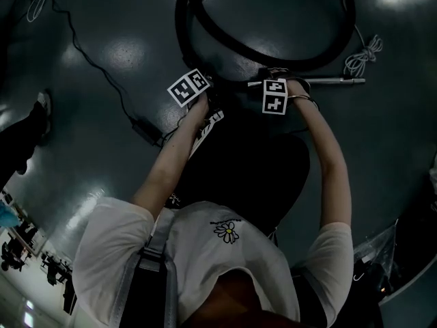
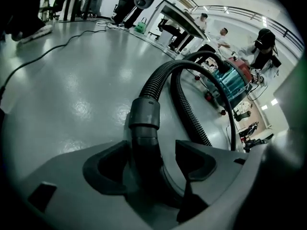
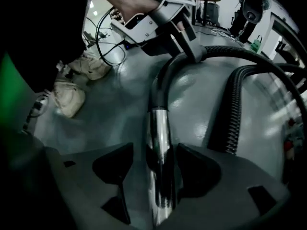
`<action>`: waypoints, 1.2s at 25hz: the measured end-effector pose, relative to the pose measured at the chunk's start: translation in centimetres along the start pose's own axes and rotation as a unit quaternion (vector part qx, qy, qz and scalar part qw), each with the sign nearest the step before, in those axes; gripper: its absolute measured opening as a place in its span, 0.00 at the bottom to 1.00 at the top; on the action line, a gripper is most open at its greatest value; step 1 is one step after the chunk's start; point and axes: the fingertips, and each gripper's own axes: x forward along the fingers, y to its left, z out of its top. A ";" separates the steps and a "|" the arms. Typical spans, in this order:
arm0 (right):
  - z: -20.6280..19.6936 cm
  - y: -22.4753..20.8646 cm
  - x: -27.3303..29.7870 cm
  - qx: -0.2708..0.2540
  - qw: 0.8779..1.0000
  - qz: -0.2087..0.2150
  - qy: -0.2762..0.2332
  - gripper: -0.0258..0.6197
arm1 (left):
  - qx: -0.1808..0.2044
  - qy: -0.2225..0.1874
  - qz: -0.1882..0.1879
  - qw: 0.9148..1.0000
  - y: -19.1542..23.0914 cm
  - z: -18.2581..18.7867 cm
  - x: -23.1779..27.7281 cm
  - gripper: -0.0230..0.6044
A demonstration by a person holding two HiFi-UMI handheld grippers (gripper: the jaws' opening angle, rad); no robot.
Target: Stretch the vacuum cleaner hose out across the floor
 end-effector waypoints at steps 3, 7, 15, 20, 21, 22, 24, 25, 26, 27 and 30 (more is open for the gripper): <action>0.0 -0.5 0.3 0.022 1.000 -0.014 -0.010 0.50 | 0.027 -0.002 0.020 0.999 -0.3 0.0 0.3 0.51; 0.3 -1.1 0.3 0.050 0.998 -0.016 -0.032 0.36 | 0.028 0.000 0.043 0.999 0.6 -0.1 0.4 0.51; 0.5 -1.2 0.3 0.018 0.999 -0.024 -0.025 0.33 | -0.040 0.005 -0.006 0.999 0.9 0.4 0.6 0.33; 0.7 -1.4 -0.7 0.020 0.998 -0.050 -0.043 0.33 | -0.058 -0.028 -0.086 0.994 -1.4 2.4 -0.9 0.30; 0.7 -1.8 -1.7 0.026 0.997 -0.058 -0.045 0.33 | -0.051 -0.036 -0.100 0.993 -2.5 3.3 -1.8 0.30; 0.9 -2.0 -3.1 0.032 0.997 -0.062 -0.045 0.33 | -0.044 -0.044 -0.113 0.992 -3.8 4.3 -3.3 0.30; 1.8 -1.8 -6.8 0.038 0.996 -0.063 -0.043 0.33 | -0.024 -0.058 -0.130 0.990 -6.6 6.2 -7.7 0.29; 2.5 -1.3 -9.1 0.040 0.996 -0.061 -0.042 0.33 | -0.008 -0.063 -0.136 0.989 -8.1 7.3 -10.6 0.29; 3.5 -0.6 -11.6 0.042 0.996 -0.059 -0.044 0.33 | 0.011 -0.067 -0.144 0.987 -9.8 8.3 -13.8 0.29; 4.6 0.1 -14.3 0.046 0.996 -0.058 -0.047 0.32 | 0.030 -0.071 -0.152 0.985 -11.5 9.4 -17.1 0.29; 9.4 2.7 -22.7 0.070 0.994 -0.060 -0.063 0.32 | 0.090 -0.089 -0.179 0.976 -17.2 13.5 -27.7 0.29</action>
